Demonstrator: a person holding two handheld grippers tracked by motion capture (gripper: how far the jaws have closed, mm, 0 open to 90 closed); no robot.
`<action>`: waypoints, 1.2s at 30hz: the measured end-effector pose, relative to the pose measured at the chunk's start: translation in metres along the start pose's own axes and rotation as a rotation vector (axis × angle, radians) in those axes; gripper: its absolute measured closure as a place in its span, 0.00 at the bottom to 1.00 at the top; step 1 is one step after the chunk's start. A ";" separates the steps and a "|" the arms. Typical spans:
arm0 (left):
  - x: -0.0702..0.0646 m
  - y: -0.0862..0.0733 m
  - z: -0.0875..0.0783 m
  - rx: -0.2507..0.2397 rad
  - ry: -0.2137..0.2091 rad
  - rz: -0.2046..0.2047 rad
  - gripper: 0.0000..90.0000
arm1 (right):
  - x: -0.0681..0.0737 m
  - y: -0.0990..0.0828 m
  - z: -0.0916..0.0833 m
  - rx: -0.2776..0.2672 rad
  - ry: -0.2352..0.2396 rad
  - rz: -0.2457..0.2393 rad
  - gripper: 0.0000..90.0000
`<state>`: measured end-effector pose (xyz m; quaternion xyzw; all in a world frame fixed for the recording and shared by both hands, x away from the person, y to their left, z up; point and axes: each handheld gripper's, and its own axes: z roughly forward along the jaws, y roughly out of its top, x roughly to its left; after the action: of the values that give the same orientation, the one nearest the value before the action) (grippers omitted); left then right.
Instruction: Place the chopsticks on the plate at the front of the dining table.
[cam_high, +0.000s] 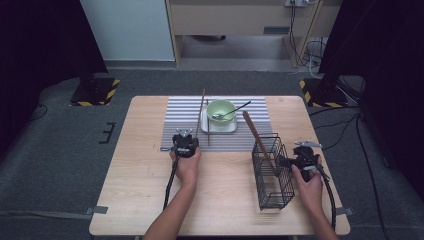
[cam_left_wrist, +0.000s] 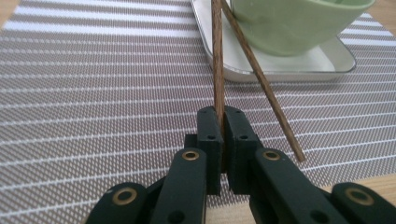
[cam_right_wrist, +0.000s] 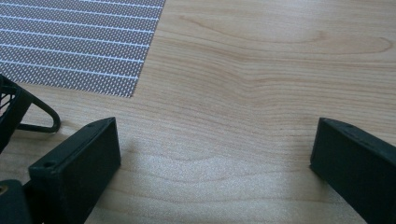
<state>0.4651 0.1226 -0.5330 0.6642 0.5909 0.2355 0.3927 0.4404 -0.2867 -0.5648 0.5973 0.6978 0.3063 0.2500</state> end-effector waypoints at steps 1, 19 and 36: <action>0.000 0.002 -0.001 -0.005 0.000 0.001 0.95 | 0.000 0.000 0.000 0.000 0.000 0.000 0.02; 0.000 0.000 0.010 0.025 0.016 -0.007 0.95 | 0.000 0.000 0.000 0.000 0.000 0.000 0.02; -0.002 -0.004 0.014 0.040 0.010 -0.006 0.95 | 0.000 0.000 0.000 0.000 0.000 0.000 0.02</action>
<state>0.4735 0.1175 -0.5442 0.6689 0.5994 0.2260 0.3771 0.4404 -0.2867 -0.5649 0.5974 0.6978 0.3063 0.2499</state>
